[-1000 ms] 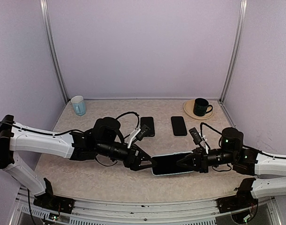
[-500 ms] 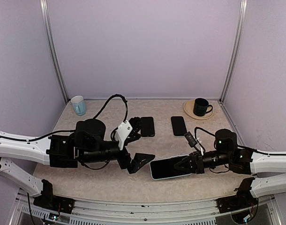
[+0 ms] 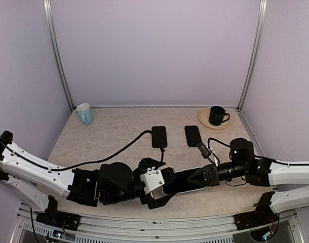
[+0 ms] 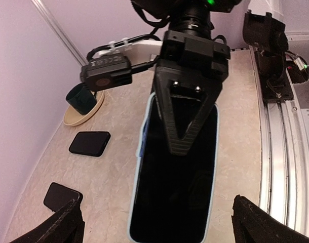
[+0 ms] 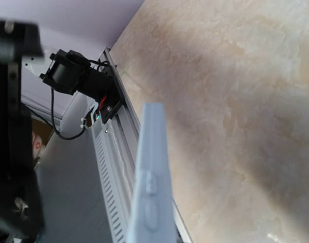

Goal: Put the phone into the phone case
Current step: Press the phone with the phone case.

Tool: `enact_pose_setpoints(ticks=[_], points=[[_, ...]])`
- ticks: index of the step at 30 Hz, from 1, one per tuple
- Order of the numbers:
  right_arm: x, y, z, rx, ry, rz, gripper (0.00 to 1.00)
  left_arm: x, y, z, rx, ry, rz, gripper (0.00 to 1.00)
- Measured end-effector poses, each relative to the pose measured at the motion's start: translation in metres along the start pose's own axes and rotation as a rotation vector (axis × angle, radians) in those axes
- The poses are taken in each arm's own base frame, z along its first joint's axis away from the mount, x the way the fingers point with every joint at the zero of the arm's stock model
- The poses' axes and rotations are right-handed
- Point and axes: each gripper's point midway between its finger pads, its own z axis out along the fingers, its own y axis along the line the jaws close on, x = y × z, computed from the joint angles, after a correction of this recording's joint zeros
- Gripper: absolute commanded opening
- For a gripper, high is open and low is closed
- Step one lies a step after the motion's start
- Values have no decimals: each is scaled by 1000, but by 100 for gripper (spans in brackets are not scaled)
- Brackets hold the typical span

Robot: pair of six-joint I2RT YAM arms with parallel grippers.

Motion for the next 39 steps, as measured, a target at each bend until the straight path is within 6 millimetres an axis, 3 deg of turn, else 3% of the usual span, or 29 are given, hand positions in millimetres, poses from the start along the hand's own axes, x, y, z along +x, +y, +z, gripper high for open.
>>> enact_pose_setpoints(ticks=[6, 17, 24, 39], points=[[0, 1, 1, -12, 6, 28, 0, 4, -27, 13, 48, 12, 92, 99], [-5, 8, 2, -45, -10, 32, 0, -17, -40, 42, 68, -23, 131, 99], [-7, 10, 2, -60, -16, 36, 0, -16, -48, 57, 80, -14, 155, 99], [-2, 10, 7, -82, 0, 44, 0, -6, -35, 65, 66, 6, 172, 99]])
